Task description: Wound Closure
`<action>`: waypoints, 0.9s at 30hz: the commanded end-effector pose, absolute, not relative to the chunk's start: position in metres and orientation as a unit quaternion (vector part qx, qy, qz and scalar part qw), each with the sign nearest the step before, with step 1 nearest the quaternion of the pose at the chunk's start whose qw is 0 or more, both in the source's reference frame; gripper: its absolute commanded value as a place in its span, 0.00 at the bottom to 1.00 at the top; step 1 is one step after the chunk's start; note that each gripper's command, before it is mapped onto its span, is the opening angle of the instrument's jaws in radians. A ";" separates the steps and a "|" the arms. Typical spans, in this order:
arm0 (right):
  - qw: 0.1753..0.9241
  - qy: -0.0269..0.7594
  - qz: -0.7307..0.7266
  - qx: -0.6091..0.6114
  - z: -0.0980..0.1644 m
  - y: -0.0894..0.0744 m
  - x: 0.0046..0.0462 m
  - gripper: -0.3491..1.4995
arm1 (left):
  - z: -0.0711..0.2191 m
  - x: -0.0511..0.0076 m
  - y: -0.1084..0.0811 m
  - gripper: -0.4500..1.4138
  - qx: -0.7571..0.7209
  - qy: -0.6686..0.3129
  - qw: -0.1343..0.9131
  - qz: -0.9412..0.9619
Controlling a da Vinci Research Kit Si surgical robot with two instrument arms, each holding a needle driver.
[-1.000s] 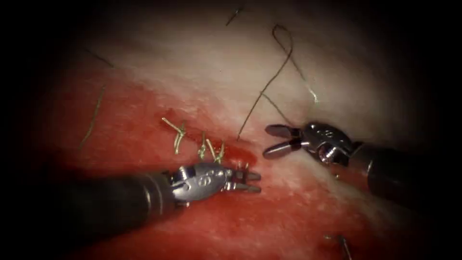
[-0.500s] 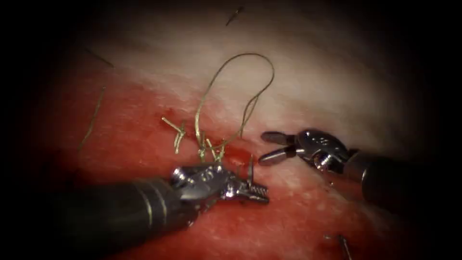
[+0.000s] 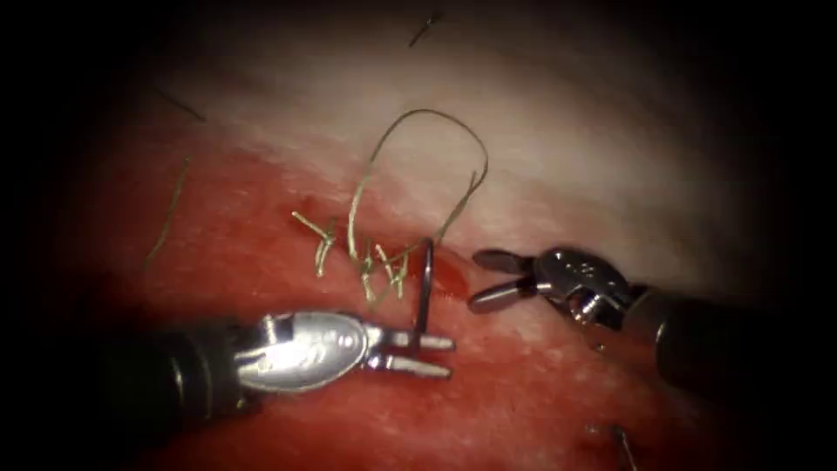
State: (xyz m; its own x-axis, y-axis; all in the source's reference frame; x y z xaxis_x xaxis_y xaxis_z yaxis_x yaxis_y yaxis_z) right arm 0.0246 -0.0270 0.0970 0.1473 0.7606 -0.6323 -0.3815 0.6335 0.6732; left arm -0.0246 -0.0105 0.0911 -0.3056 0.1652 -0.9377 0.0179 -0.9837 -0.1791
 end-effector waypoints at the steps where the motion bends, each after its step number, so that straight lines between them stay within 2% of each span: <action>1: 0.729 0.524 0.396 0.192 0.097 -0.027 0.0253 0.94 | 0.092 -0.0252 -0.010 0.00 -0.588 -0.068 0.033 0.806; 4: 0.690 0.523 0.442 0.236 0.096 -0.028 0.0251 0.86 | 0.092 -0.0256 -0.010 0.00 -0.585 -0.023 -0.019 0.811; 12: 0.624 0.516 0.511 0.290 0.092 -0.028 0.0243 0.84 | 0.092 -0.0262 -0.008 0.00 -0.590 0.032 -0.057 0.805; 18: 0.585 0.520 0.538 0.314 0.089 -0.027 0.0232 0.79 | 0.092 -0.0259 -0.007 0.00 -0.600 0.088 -0.062 0.793; 27: 0.513 0.515 0.587 0.355 0.087 -0.025 0.0220 0.70 | 0.092 -0.0270 -0.009 0.00 -0.585 0.100 -0.077 0.801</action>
State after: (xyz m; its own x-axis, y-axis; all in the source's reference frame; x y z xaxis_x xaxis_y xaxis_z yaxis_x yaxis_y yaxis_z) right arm 0.0212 -0.0257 0.0868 -0.2239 0.9690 -0.1043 -0.2370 0.0496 0.9702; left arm -0.0267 -0.0093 0.0918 -0.3060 -0.2477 -0.9193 0.0082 -0.9662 0.2576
